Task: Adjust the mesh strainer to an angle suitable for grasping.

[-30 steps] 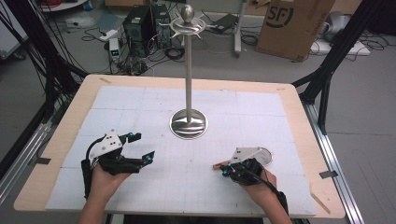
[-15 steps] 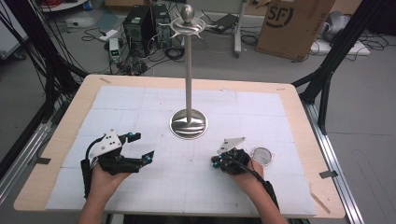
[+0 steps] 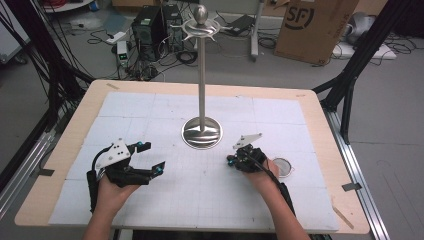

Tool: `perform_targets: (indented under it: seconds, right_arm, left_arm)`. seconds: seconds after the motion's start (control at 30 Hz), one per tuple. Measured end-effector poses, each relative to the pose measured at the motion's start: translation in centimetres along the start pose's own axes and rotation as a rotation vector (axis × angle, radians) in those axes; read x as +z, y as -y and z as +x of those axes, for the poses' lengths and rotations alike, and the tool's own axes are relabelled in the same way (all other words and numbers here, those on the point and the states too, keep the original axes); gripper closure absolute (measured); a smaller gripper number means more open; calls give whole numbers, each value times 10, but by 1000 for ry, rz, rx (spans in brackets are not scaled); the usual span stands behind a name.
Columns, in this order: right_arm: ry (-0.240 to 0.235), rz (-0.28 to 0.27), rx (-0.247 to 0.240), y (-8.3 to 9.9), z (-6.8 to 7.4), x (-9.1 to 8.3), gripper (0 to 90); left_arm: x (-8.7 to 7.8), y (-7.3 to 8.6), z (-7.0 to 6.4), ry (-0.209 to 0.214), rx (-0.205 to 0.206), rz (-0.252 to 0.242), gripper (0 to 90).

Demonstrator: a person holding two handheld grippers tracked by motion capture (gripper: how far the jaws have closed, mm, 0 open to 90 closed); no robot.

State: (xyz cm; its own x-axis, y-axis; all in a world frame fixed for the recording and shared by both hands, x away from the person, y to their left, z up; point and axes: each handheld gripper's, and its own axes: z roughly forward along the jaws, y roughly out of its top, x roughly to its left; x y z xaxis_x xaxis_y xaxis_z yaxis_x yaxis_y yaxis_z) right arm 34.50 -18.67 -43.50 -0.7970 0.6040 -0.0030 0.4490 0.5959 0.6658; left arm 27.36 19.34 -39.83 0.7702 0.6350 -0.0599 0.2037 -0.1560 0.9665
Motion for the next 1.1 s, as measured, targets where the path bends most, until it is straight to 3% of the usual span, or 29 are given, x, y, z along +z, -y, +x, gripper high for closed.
perform_targets:
  seconds: [0.2, 0.33, 0.53, 0.8, 0.97, 1.1]
  right_arm:
    - [18, -1, 32, 0, -9, -2, 896]
    - [26, -14, 17, 0, -8, -9, 852]
    - [42, -85, 14, 9, -4, -36, 803]
    - [38, -211, 42, 36, -3, -75, 738]
    - [40, -276, 53, 53, 0, -87, 688]
    - [39, -298, 35, 57, 0, -92, 666]
  left_arm:
    - [0, 0, 0, 1, 0, 0, 171]
    - [-1, 0, 0, 0, 0, 2, 171]
    - [-2, 0, 0, -1, 1, 2, 171]
    - [0, 1, -1, -2, 5, 8, 171]
    - [2, 1, -4, 4, 10, 14, 171]
    - [5, 1, -7, 15, 15, 18, 171]
